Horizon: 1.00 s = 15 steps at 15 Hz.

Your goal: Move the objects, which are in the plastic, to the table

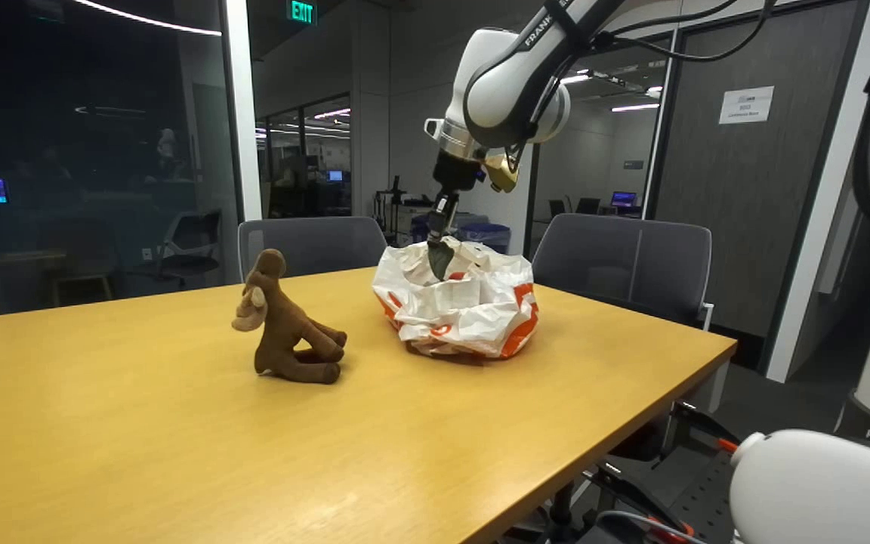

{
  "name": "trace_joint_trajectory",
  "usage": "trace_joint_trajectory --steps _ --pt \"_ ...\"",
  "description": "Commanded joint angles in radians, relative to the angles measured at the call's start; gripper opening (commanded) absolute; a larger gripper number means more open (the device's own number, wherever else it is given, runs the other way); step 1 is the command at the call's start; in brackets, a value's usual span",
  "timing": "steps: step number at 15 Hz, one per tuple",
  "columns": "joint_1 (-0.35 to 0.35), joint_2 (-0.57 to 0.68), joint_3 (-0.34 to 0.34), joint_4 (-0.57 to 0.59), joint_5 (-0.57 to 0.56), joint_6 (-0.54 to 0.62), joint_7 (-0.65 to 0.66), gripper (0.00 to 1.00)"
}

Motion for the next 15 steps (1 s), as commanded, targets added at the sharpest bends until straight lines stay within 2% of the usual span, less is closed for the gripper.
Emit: trace_joint_trajectory --steps 1,4,12,14,15 --pt "0.013 -0.047 -0.031 -0.036 -0.096 0.048 0.075 0.01" --pt "0.021 -0.107 -0.042 -0.040 -0.218 0.074 0.154 0.01" --pt "-0.029 -0.327 0.011 0.008 -0.640 0.022 0.443 0.01" --pt "-0.022 -0.373 0.019 0.005 -0.675 0.023 0.466 0.01" --pt "-0.003 -0.391 0.015 -0.001 -0.647 0.031 0.447 0.01"
